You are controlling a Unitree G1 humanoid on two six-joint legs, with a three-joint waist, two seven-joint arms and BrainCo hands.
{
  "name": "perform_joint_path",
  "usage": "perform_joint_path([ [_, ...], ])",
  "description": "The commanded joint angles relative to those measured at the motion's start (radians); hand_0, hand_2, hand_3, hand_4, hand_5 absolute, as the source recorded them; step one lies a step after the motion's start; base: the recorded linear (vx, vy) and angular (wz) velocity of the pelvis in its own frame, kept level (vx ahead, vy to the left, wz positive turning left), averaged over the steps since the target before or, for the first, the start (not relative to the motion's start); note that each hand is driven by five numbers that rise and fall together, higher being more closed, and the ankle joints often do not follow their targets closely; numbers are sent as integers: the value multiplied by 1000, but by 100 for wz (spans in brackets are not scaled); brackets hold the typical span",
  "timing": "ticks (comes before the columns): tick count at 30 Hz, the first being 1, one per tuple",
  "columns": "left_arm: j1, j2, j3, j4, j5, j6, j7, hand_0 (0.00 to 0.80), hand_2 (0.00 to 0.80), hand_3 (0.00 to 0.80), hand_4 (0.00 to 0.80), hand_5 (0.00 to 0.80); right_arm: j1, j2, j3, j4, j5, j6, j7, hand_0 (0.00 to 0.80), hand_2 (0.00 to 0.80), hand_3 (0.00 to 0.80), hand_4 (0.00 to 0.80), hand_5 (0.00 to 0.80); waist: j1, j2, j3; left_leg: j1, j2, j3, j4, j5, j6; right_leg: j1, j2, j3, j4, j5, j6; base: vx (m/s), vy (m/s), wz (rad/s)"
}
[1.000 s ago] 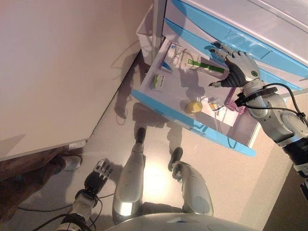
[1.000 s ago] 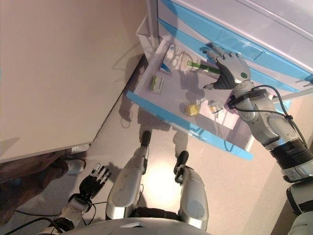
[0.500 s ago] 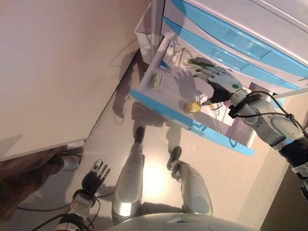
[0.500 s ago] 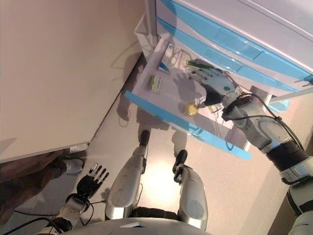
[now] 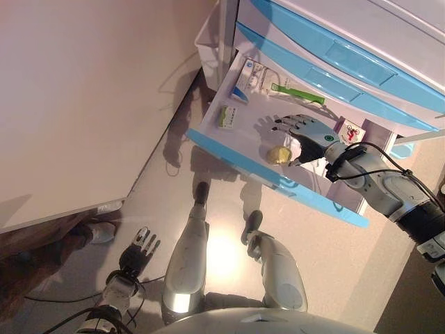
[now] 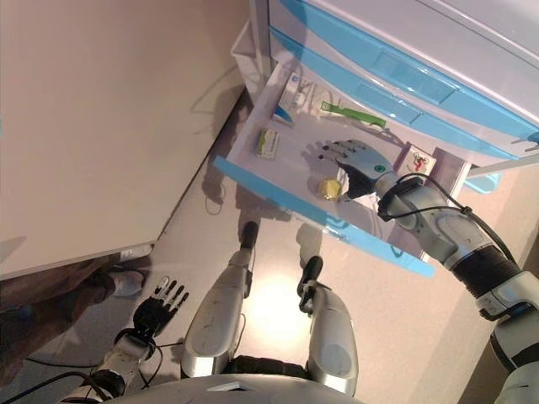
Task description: Open the drawer and pick up the medicine
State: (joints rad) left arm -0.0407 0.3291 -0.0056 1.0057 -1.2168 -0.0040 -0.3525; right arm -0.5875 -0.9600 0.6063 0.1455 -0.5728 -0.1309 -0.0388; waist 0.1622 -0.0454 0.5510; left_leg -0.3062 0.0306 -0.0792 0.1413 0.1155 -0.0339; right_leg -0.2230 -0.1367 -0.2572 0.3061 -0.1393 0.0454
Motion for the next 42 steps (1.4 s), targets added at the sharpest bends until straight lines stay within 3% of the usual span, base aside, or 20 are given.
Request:
perform_joint_path([
  [1,33,27,-26,12,10,-23,-6,0,0,0,0,0,2,-2,27,-41,-5,-21,-32,0,0,0,0,0,-2,-26,-44,-19,-11,23,96,-150,6,-22,-17,11,-91,124,53,0,0,0],
  [23,10,7,-42,38,1,-21,-14,0,0,0,0,0,39,72,44,9,-1,-38,-12,0,0,0,0,0,-13,-4,-43,-29,-18,24,106,-147,6,-45,-23,16,-69,119,47,0,1,0],
  [42,6,-8,-51,52,1,-25,-17,0,0,0,0,0,34,113,57,85,-29,-13,-41,0,0,0,0,0,-13,9,-37,-37,-25,27,115,-143,8,-61,-30,15,-55,120,43,0,0,0],
])
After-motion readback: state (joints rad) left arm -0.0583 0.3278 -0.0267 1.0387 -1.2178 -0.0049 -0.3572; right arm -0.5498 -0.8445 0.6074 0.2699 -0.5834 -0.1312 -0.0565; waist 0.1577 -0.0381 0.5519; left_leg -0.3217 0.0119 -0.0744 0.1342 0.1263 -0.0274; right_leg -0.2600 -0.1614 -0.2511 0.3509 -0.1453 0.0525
